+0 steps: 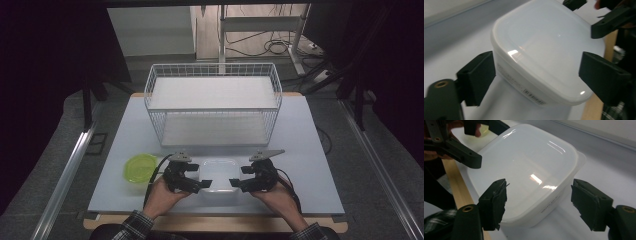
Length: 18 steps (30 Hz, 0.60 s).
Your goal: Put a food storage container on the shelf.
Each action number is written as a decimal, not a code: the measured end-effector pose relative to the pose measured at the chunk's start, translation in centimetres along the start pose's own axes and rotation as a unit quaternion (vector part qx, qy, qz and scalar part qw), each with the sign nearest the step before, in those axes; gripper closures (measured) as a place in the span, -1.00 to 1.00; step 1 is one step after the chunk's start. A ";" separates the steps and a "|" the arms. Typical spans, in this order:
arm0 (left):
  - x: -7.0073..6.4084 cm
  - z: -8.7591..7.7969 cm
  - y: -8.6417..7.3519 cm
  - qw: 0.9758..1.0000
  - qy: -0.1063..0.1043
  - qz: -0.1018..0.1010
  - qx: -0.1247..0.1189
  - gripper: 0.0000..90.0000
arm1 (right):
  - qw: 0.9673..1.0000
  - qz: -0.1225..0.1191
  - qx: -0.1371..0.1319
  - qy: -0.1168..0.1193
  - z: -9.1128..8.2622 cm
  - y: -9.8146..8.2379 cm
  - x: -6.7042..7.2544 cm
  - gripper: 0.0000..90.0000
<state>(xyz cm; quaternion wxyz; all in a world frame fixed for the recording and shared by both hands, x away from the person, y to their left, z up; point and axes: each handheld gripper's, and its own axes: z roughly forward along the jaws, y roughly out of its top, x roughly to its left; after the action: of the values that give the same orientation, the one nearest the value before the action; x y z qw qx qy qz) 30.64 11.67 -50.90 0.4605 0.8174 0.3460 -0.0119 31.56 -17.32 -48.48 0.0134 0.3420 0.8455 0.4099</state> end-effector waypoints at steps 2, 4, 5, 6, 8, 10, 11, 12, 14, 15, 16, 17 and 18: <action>0.3 0.1 0.0 1.000 -0.016 -0.017 0.004 -0.61 | 1.000 0.018 0.004 0.012 0.2 0.1 -0.4 -0.29; 0.5 0.0 0.0 0.999 -0.021 -0.029 0.009 -0.57 | 0.998 0.044 0.010 0.036 0.5 0.2 -1.0 -0.24; 0.5 0.0 0.0 0.999 -0.021 -0.029 0.009 -0.55 | 0.998 0.044 0.010 0.036 0.5 0.2 -1.0 -0.24; 0.7 -0.1 0.0 0.998 -0.027 -0.045 0.018 -0.51 | 0.996 0.075 0.019 0.051 0.7 0.2 -1.5 -0.20; 0.8 -0.2 0.0 0.998 -0.031 -0.054 0.021 -0.47 | 0.994 0.090 0.022 0.057 0.7 0.2 -1.7 -0.13; 0.9 -0.4 0.0 0.997 -0.036 -0.069 0.024 -0.37 | 0.989 0.126 0.021 0.069 0.3 0.1 -2.2 0.07; 1.0 -0.5 0.0 0.996 -0.039 -0.073 0.025 -0.34 | 0.988 0.133 0.020 0.072 0.2 0.0 -2.3 0.16; 1.0 -0.6 -0.1 0.996 -0.039 -0.080 0.025 -0.26 | 0.987 0.142 0.018 0.068 -0.3 -0.1 -2.2 0.26; 0.9 -0.7 -0.1 0.995 -0.039 -0.084 0.027 -0.17 | 0.988 0.142 0.019 0.063 -0.3 -0.1 -2.0 0.27; 0.7 -0.9 -0.1 0.996 -0.034 -0.082 0.028 -0.17 | 0.988 0.142 0.020 0.058 -0.5 -0.1 -1.8 0.29; 0.4 -1.3 -0.1 0.996 -0.030 -0.084 0.027 -0.05 | 0.988 0.145 0.018 0.049 -0.8 -0.2 -1.3 0.34; 0.3 -1.5 -0.2 0.996 -0.028 -0.085 0.025 0.03 | 0.988 0.145 0.019 0.048 -0.9 -0.3 -1.1 0.37; 0.3 -1.5 -0.2 0.996 -0.028 -0.085 0.025 0.11 | 0.988 0.145 0.019 0.048 -0.9 -0.3 -1.1 0.37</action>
<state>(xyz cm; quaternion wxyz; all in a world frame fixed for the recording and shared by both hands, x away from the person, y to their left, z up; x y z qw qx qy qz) 30.29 13.05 -50.26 0.4465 0.7958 0.4006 -0.0823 31.98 -18.71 -48.35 -0.0931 0.4414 0.7939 0.4076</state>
